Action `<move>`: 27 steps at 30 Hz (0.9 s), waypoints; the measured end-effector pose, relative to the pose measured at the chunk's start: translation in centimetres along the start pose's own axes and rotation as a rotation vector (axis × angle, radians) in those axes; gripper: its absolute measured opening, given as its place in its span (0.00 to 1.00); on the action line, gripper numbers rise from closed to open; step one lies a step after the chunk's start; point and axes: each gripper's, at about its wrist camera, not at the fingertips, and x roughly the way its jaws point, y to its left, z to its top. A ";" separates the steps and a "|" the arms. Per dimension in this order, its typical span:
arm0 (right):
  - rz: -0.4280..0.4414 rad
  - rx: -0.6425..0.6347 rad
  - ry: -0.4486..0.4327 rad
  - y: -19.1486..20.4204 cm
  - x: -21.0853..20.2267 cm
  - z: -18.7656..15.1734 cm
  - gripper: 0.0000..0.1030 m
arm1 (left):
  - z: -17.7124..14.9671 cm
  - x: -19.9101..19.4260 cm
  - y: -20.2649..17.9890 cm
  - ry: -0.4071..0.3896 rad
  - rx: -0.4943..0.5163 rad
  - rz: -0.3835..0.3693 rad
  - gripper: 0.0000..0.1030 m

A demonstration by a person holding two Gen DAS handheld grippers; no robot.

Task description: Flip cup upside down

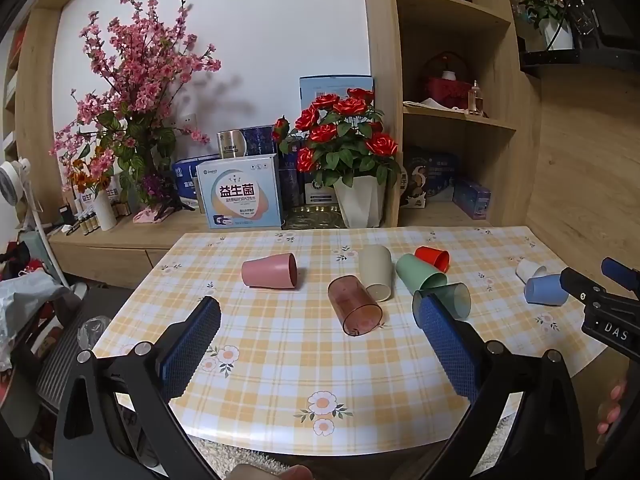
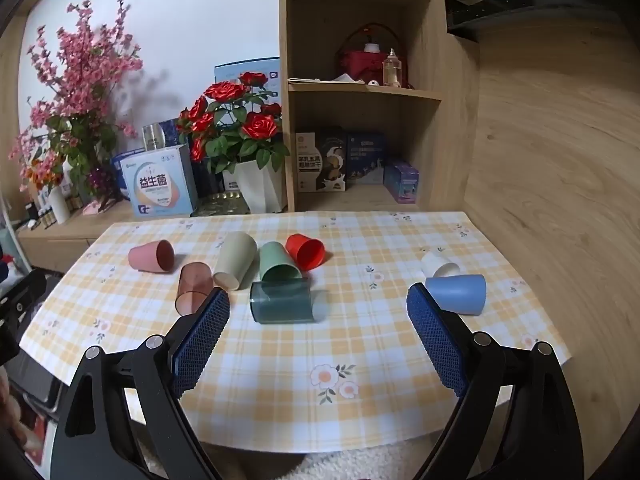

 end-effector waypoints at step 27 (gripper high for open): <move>0.006 0.024 -0.027 -0.2 -0.2 0.2 0.85 | 0.0 0.0 0.0 0.004 -0.007 -0.001 0.94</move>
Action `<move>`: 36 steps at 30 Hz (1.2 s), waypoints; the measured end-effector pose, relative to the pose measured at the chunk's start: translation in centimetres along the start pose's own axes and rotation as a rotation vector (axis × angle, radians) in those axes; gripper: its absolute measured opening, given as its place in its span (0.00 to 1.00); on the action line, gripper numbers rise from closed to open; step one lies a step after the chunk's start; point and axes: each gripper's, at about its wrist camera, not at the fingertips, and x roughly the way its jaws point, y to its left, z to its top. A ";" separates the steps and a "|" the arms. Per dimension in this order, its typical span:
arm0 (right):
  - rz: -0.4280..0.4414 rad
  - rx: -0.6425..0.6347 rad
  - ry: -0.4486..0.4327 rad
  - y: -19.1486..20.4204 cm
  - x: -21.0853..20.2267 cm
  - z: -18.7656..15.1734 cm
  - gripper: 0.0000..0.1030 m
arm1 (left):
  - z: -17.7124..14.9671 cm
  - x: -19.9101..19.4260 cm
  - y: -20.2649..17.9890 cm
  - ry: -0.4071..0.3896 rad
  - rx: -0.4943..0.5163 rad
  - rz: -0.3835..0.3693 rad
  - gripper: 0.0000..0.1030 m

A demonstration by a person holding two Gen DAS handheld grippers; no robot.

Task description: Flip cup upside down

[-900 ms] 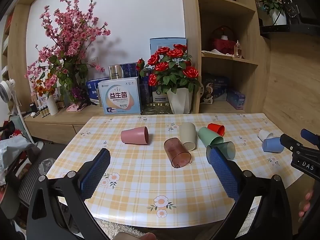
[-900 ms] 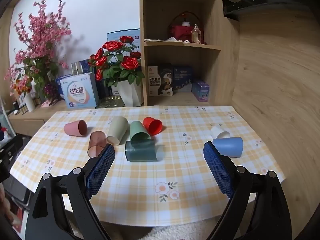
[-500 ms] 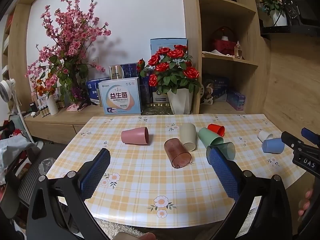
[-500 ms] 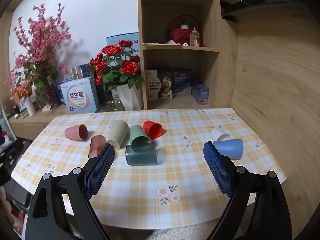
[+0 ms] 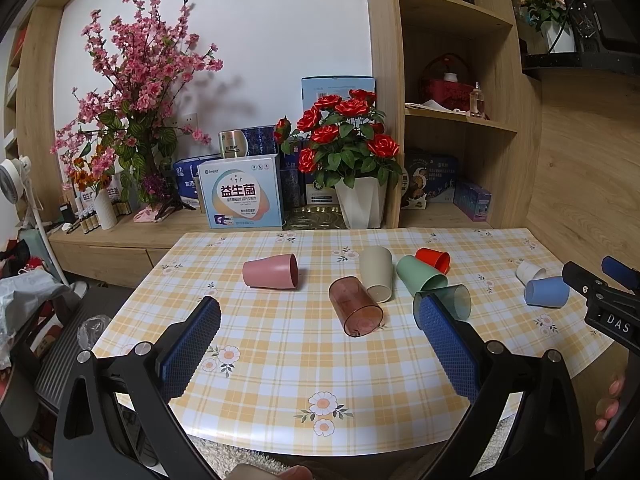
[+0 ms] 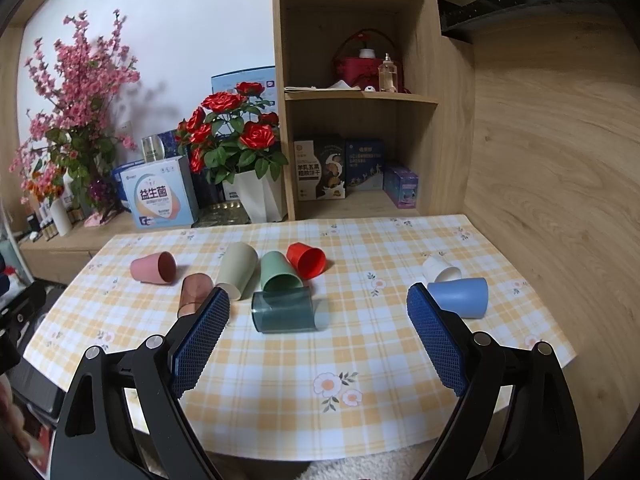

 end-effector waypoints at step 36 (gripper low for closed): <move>0.000 0.008 0.006 -0.3 0.2 -0.2 0.85 | 0.2 -0.2 0.2 -0.001 -0.003 -0.001 0.94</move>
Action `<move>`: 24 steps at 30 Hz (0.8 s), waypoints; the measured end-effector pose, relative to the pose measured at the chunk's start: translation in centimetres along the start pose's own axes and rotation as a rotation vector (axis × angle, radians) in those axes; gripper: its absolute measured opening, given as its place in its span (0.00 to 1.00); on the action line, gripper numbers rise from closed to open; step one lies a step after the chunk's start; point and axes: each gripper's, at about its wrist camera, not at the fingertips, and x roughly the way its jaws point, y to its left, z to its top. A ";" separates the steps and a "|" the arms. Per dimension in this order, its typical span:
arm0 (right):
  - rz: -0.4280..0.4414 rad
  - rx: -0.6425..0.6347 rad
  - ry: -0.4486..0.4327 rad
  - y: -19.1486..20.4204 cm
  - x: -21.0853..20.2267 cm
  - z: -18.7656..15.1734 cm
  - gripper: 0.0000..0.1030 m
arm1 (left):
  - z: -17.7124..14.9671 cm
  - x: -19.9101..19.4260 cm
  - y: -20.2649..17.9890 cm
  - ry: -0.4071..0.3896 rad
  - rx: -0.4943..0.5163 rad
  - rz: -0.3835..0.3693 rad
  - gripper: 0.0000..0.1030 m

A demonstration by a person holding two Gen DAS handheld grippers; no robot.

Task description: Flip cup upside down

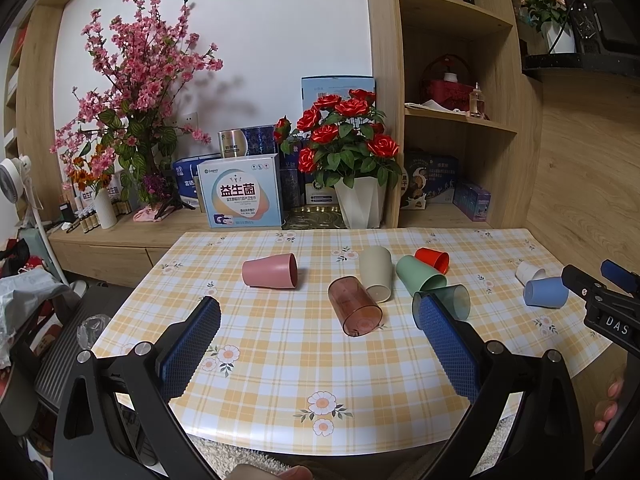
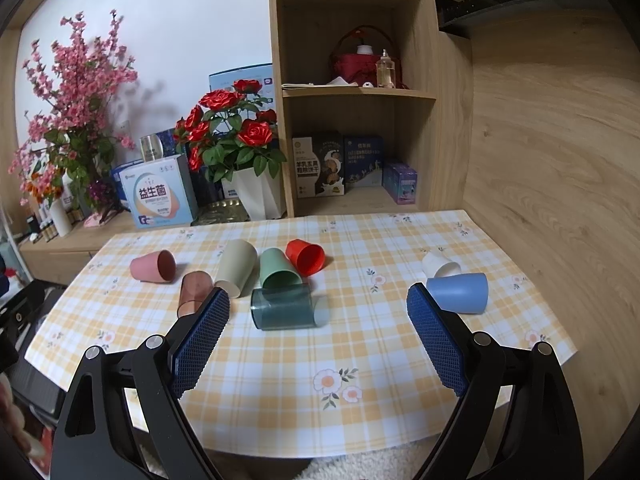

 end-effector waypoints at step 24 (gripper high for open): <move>0.003 0.012 0.024 0.1 0.3 -0.6 0.85 | -0.6 0.6 -0.4 0.014 -0.005 -0.002 0.94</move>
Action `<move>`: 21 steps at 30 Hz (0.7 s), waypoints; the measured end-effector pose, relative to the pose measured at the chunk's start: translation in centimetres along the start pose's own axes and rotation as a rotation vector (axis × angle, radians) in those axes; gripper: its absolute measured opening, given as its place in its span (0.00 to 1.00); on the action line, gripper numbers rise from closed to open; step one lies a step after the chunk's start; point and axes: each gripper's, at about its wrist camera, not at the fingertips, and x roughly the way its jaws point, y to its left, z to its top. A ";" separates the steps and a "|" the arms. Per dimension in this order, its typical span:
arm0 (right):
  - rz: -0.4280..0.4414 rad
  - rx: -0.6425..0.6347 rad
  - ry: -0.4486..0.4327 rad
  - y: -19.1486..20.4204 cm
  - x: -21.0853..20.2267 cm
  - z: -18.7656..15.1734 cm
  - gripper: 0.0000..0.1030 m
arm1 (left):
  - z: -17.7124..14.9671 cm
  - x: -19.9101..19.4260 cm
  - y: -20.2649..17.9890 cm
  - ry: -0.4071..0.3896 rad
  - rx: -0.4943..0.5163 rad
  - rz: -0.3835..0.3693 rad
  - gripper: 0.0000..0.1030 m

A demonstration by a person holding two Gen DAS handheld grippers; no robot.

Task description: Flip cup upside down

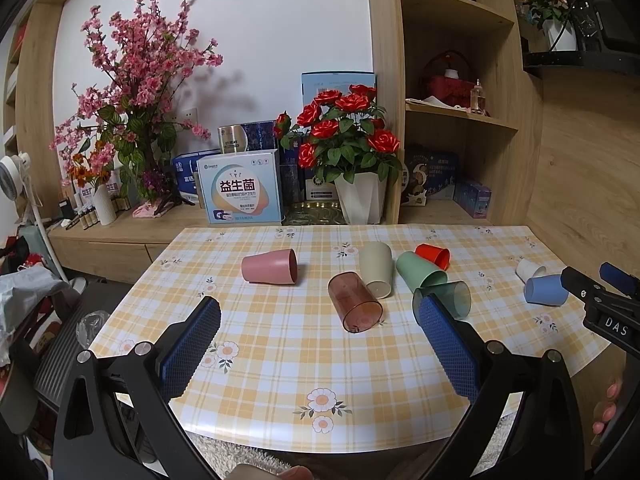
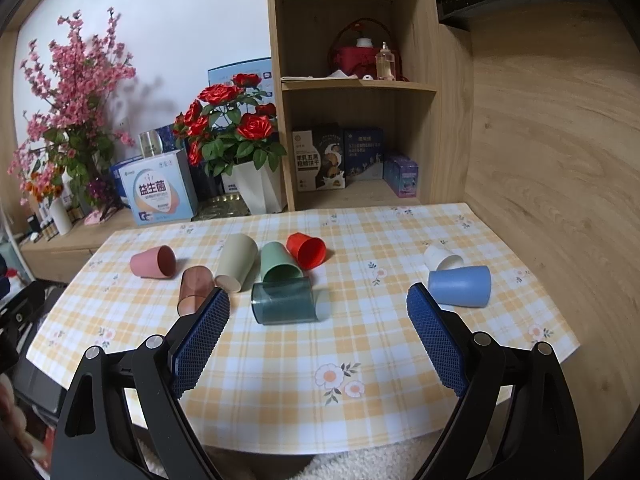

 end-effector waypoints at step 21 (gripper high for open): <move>0.064 0.010 0.147 -1.3 7.2 0.5 0.85 | 0.0 6.7 2.4 0.128 -0.090 -0.112 0.94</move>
